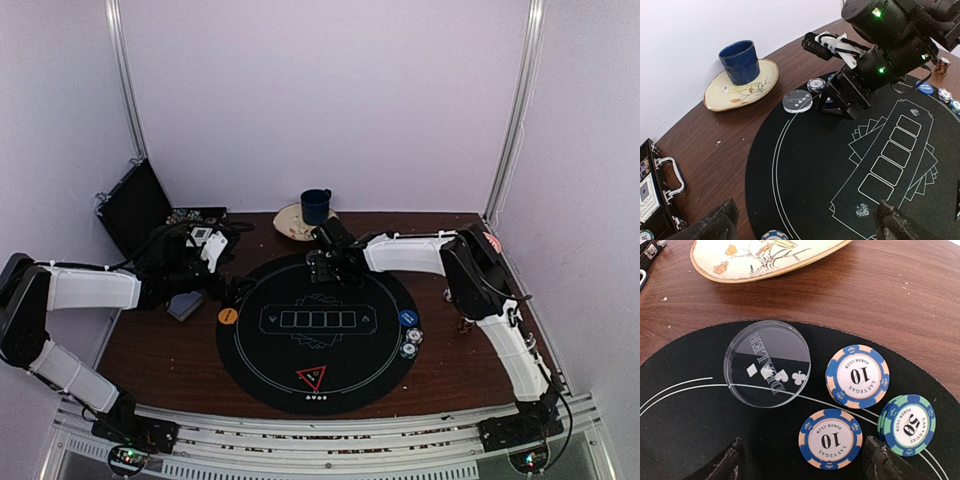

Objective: Distribute texas hold em gaming equipment
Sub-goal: Adjust the poker chip in the poker chips pile.

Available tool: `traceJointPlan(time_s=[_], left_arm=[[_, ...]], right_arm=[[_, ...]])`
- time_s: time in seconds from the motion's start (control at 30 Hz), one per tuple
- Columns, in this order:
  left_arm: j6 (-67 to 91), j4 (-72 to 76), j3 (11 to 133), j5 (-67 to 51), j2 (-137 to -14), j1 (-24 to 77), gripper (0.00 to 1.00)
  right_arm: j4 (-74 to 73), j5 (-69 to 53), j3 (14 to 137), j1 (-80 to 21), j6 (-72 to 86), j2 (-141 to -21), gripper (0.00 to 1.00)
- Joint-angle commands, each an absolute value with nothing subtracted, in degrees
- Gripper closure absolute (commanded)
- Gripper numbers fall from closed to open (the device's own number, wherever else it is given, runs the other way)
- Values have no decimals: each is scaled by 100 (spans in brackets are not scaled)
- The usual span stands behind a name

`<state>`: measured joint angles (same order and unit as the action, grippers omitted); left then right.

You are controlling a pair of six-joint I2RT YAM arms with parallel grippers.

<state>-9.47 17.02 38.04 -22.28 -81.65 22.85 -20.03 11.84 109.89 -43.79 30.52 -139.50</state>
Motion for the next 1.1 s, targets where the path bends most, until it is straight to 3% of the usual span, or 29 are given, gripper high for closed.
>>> traceJointPlan(time_s=[0.0, 0.8, 1.07], left_arm=[[-939, 1916, 3946, -2257, -8156, 2254, 2], [-938, 1925, 3938, -2257, -8165, 2254, 2], [-940, 1924, 3938, -2255, -8165, 2259, 2]], right_arm=[[-2202, 1411, 11283, -4380, 3231, -14304, 18], [-2864, 1815, 11814, -4280, 3369, -14836, 34], [-2894, 1876, 11760, -4285, 3418, -14845, 47]])
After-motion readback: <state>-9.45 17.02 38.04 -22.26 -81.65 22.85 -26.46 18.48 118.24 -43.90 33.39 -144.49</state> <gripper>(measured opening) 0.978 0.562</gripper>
